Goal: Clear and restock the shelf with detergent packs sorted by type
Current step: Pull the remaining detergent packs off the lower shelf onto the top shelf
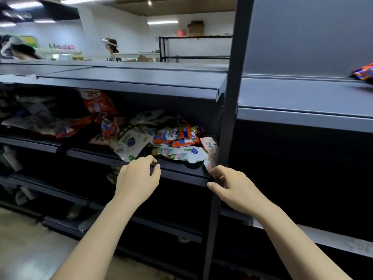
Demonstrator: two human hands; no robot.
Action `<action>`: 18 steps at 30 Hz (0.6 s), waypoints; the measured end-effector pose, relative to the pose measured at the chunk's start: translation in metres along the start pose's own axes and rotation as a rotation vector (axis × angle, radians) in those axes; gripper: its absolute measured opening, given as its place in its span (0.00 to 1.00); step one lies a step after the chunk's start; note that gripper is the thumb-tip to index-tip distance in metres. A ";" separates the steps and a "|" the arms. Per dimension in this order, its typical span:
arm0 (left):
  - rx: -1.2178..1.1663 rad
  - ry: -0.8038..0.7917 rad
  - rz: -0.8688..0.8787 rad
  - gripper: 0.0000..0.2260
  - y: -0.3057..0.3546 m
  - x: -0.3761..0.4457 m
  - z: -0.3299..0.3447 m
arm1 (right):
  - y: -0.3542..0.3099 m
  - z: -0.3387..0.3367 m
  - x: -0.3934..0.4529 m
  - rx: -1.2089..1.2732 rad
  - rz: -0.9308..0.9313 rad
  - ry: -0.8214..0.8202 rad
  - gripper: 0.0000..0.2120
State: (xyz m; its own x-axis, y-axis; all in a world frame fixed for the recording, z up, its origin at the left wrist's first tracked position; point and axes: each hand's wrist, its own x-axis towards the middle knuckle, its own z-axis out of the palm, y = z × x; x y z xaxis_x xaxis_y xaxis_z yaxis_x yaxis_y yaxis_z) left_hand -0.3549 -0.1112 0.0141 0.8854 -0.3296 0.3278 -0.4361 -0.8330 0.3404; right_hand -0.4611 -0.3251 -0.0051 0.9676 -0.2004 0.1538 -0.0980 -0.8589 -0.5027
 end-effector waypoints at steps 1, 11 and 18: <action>0.005 -0.010 -0.002 0.13 -0.006 0.007 0.002 | -0.004 0.006 0.009 0.002 0.007 -0.003 0.17; -0.002 -0.198 0.082 0.16 -0.059 0.120 0.050 | -0.012 0.069 0.129 -0.012 0.181 -0.021 0.21; -0.088 -0.240 0.067 0.19 -0.078 0.188 0.109 | 0.006 0.102 0.211 0.041 0.351 0.149 0.20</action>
State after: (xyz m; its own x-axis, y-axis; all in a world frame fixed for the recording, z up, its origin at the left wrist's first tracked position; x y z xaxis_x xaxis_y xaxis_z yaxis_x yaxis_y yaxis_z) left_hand -0.1373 -0.1567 -0.0472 0.8623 -0.4875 0.1372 -0.4981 -0.7674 0.4037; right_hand -0.2342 -0.3243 -0.0621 0.8320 -0.5480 0.0869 -0.4050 -0.7069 -0.5798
